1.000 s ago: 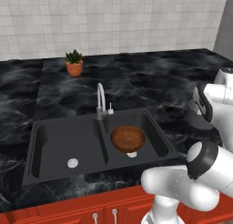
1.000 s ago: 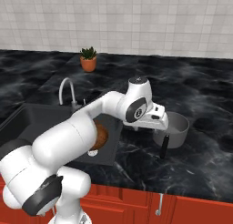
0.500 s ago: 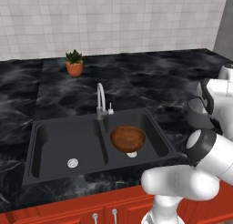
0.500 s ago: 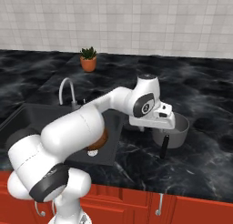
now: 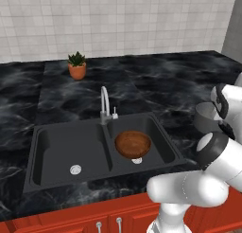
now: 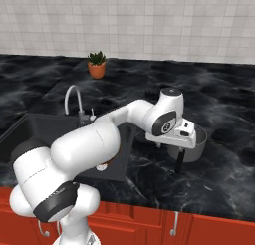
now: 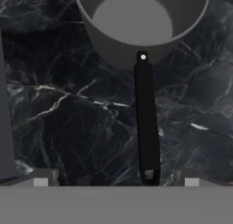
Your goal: Place the saucepan in the left basin and the bowl in the right basin of the sink.
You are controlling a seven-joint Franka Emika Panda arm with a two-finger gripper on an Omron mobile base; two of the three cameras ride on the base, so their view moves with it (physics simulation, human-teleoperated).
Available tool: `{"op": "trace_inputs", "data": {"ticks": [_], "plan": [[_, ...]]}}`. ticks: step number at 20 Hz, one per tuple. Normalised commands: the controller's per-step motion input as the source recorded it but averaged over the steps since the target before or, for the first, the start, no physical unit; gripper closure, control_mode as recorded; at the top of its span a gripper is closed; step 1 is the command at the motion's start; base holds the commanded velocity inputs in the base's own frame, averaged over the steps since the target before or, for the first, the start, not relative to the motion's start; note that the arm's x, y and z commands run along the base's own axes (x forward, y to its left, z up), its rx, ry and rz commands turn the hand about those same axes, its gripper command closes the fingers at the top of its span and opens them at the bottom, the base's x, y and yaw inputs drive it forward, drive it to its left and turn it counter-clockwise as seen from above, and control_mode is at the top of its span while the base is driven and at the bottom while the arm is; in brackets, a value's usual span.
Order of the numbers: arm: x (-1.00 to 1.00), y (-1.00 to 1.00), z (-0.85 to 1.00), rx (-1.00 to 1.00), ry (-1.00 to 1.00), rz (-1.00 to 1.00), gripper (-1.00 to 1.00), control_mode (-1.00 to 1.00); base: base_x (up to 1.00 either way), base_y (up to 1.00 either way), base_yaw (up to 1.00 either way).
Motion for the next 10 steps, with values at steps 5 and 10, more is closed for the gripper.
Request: {"op": "trace_inputs", "data": {"ticks": [5,10], "plan": [[0.04,0.00,-0.25,0.03,-0.08,0.00,-1.00,-1.00,0.00,0.00,0.00],[0.11,-0.05,-0.21,0.00,0.00,0.00,-1.00,-1.00,0.00,0.00,0.00]]}}
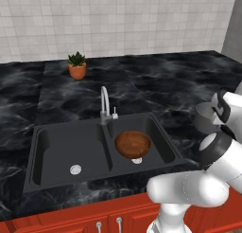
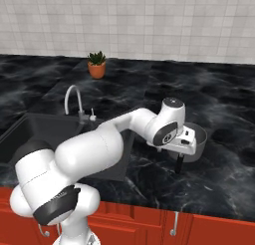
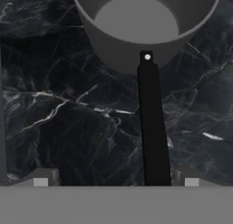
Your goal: Place the saucepan in the left basin and the bowl in the right basin of the sink.
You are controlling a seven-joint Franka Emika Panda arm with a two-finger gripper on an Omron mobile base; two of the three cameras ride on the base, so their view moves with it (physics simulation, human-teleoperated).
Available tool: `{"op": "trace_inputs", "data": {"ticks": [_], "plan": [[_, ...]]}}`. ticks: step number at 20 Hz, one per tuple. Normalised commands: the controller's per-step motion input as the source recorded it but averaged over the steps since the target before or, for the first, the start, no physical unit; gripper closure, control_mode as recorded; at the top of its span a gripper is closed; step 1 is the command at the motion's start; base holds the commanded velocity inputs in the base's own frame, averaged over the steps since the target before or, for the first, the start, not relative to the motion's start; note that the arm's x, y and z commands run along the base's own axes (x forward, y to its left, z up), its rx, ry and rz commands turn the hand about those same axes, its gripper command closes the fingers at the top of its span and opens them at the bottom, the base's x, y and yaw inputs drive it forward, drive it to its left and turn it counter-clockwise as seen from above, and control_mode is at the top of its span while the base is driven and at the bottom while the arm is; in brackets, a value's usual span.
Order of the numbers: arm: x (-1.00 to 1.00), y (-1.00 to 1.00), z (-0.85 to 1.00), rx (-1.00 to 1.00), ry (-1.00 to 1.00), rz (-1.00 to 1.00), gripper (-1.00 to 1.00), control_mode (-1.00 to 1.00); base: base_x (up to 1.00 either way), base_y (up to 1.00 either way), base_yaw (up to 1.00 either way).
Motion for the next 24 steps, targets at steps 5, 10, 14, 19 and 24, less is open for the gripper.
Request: {"op": "trace_inputs", "data": {"ticks": [5,10,14,19,24], "plan": [[0.22,-0.11,-0.15,-0.01,0.00,0.01,-1.00,-1.00,0.00,0.00,0.00],[0.12,-0.13,-0.12,-0.01,0.00,0.07,-1.00,-1.00,0.00,0.00,0.00],[0.07,-0.19,-0.11,-0.01,0.00,0.12,-1.00,-1.00,0.00,0.00,0.00],[0.01,-0.16,-0.10,0.00,0.00,0.13,-1.00,-1.00,0.00,0.00,0.00],[0.09,-0.02,-0.11,0.00,0.04,0.09,-1.00,-1.00,0.00,0.00,0.00]]}}
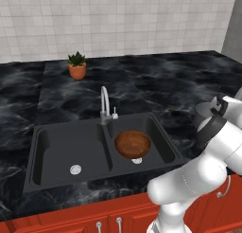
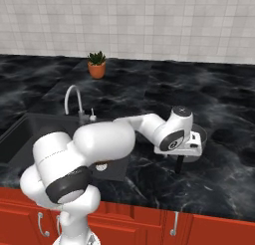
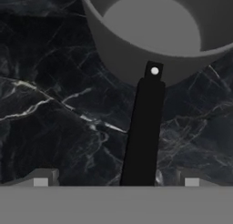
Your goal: Place the saucepan in the left basin and the bowl in the right basin of the sink.
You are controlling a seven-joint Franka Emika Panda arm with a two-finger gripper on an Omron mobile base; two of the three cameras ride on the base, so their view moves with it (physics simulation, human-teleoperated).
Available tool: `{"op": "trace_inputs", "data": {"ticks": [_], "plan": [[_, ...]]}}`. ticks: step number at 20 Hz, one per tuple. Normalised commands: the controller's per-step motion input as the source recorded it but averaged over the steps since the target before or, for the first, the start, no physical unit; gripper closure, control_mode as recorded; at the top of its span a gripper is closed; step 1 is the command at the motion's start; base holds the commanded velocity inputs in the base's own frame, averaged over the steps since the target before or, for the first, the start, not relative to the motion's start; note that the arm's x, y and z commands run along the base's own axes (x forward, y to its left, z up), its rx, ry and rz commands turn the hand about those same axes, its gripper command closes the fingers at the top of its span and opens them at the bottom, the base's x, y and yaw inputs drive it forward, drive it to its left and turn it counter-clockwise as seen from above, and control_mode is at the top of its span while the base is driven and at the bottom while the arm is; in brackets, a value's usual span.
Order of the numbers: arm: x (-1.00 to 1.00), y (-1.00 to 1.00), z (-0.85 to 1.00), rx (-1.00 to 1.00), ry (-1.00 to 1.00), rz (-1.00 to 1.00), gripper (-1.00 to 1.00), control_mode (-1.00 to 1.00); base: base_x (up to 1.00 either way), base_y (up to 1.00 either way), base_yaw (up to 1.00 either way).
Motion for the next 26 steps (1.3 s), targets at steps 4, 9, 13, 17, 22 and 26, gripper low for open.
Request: {"op": "trace_inputs", "data": {"ticks": [4,9,13,17,22,26], "plan": [[0.13,0.00,-0.09,0.00,0.05,0.08,-1.00,-1.00,0.00,0.00,0.00],[0.15,-0.01,-0.11,0.00,0.11,0.08,-1.00,-1.00,0.00,0.00,0.00],[0.12,-0.10,-0.10,0.00,0.05,0.08,-1.00,-1.00,0.00,0.00,0.00],[0.07,-0.11,-0.11,0.00,0.01,0.05,-1.00,-1.00,0.00,0.00,0.00],[0.06,-0.08,-0.08,0.00,0.00,0.03,-1.00,-1.00,0.00,0.00,0.00],[0.00,0.00,-0.12,0.00,0.00,0.00,1.00,-1.00,0.00,0.00,0.00]]}}
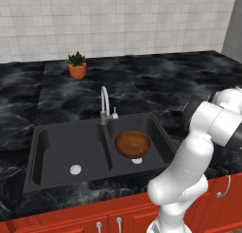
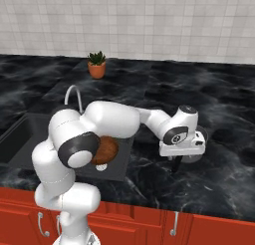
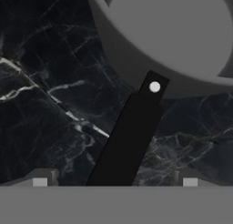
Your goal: Place the saucepan in the left basin and the bowl in the right basin of the sink.
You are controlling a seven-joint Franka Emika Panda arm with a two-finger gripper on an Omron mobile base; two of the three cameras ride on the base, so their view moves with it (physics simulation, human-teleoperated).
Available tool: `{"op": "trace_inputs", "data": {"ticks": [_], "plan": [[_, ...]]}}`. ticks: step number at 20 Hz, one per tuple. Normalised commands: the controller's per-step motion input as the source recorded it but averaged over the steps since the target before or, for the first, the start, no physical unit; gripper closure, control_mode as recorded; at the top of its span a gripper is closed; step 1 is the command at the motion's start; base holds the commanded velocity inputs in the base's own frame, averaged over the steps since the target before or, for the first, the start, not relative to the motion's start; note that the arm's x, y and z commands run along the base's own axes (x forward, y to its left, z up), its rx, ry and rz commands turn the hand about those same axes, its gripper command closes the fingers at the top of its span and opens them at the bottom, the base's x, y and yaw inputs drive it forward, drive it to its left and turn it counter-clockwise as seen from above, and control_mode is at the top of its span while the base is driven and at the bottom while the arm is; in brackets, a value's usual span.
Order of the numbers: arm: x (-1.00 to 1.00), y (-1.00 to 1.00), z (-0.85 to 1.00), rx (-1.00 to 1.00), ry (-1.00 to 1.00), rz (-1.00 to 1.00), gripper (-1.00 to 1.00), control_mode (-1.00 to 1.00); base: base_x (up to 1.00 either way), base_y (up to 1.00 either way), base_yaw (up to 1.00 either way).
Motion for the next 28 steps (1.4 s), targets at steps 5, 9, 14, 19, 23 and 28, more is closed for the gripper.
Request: {"op": "trace_inputs", "data": {"ticks": [5,9,14,19,23,28], "plan": [[0.00,0.00,-0.12,0.01,0.05,0.00,1.00,-1.00,0.00,0.00,0.00],[0.00,0.00,-0.15,0.02,0.11,-0.02,1.00,-1.00,0.00,0.00,0.00],[0.00,0.02,-0.15,0.02,0.12,-0.04,1.00,-1.00,0.00,0.00,0.00],[-0.07,0.05,-0.14,0.05,0.05,-0.07,1.00,-1.00,0.00,0.00,0.00],[-0.09,0.10,-0.17,0.10,0.01,-0.09,1.00,-1.00,0.00,0.00,0.00],[-0.16,0.11,-0.12,0.12,-0.02,-0.08,1.00,-1.00,0.00,0.00,0.00]]}}
